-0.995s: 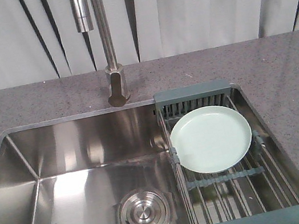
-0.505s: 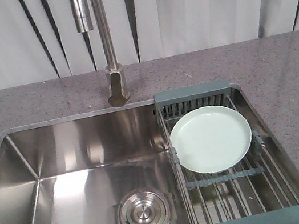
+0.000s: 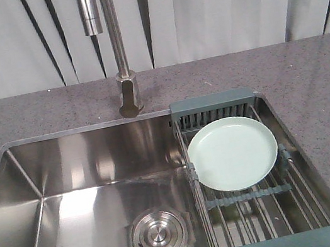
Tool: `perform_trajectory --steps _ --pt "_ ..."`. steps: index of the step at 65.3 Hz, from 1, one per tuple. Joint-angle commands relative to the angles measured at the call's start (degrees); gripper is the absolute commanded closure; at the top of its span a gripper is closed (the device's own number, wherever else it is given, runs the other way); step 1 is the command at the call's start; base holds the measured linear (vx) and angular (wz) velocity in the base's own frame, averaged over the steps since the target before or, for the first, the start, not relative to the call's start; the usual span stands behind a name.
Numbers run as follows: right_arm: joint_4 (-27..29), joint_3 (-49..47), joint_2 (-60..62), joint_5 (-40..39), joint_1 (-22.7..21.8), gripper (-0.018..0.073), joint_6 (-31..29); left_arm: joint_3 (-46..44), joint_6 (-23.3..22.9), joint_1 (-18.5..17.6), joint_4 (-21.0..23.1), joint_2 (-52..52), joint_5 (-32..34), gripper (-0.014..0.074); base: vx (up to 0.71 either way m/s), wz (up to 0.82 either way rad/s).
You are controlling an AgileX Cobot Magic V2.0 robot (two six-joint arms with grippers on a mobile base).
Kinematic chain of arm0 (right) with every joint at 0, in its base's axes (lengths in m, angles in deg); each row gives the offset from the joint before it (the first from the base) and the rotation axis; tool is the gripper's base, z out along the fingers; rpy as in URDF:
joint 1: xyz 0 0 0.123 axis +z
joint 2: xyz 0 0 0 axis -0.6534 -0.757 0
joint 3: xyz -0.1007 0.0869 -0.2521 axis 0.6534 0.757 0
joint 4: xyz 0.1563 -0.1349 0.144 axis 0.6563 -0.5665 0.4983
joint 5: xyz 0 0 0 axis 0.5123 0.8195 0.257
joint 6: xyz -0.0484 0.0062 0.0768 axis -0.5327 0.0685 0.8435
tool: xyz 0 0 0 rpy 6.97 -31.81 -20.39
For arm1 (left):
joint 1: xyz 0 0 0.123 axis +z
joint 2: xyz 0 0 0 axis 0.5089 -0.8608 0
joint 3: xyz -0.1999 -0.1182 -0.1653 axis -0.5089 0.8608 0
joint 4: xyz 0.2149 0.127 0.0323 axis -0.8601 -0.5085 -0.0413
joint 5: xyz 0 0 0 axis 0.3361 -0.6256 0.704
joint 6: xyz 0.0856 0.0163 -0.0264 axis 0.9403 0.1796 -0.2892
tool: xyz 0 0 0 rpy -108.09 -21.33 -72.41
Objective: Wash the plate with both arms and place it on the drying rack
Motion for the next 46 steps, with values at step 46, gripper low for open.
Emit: perform_trajectory --steps 46 --pt "-17.3 29.3 25.6 -39.1 -0.4 0.0566 29.6 1.4 0.0 -0.1 0.7 0.8 4.4 0.0603 0.0 0.0"
